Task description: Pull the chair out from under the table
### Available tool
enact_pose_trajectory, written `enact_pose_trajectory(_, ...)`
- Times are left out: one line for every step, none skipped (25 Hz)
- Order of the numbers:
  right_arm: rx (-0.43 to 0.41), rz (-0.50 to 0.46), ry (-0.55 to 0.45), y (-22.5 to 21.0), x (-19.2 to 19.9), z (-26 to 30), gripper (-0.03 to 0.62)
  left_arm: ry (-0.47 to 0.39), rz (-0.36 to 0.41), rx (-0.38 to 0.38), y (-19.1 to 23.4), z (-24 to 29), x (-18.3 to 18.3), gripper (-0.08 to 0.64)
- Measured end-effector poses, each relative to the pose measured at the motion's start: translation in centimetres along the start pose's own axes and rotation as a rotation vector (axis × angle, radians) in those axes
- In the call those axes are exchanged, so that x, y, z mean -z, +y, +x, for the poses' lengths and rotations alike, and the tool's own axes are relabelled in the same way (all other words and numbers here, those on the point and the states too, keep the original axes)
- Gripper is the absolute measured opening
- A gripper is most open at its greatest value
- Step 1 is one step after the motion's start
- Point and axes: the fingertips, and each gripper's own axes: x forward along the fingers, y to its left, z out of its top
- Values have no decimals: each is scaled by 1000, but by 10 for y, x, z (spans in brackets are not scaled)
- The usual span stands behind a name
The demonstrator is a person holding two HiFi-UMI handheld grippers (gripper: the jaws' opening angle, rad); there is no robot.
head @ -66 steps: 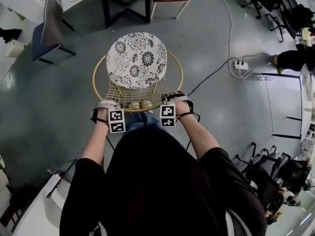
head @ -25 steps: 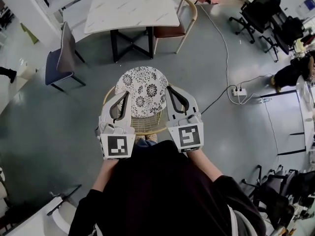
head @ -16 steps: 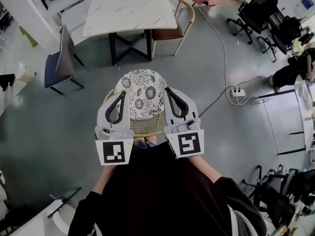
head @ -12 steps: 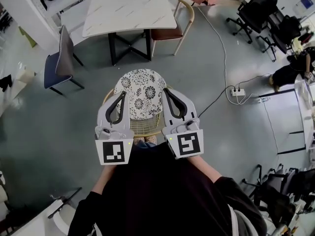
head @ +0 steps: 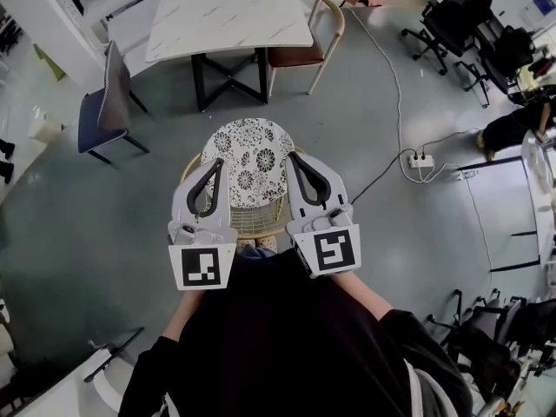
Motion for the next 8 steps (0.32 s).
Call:
enact_pose_trajectory(0, 1, 0, 0, 1, 0, 20, 0, -2, -1, 0, 0, 0, 8)
enact_pose_trajectory(-1, 1, -1, 0, 1, 1, 20, 0, -2, -1, 0, 1, 1, 8)
enact_pose_trajectory(-1, 2, -1, 0, 2, 1, 20, 0, 2, 0, 0, 1, 1, 8)
enact_pose_trajectory(-1, 1, 3, 0, 3, 1, 20, -1, 6, 1, 0, 1, 1, 8)
enact_pose_trajectory(-1, 0, 8, 0, 5, 0, 20, -1, 7, 1, 0, 1, 1, 8)
enact_pose_trajectory(-1, 0, 11, 0, 6, 0, 20, -1, 3, 0, 1, 1, 1, 8)
enact_pose_trajectory(0, -2, 12, 0, 6, 1, 20, -1, -2, -1, 1, 1, 2, 8)
enact_pose_trajectory(0, -3, 12, -1, 7, 1, 20, 0, -8, -3, 1, 2, 2, 8)
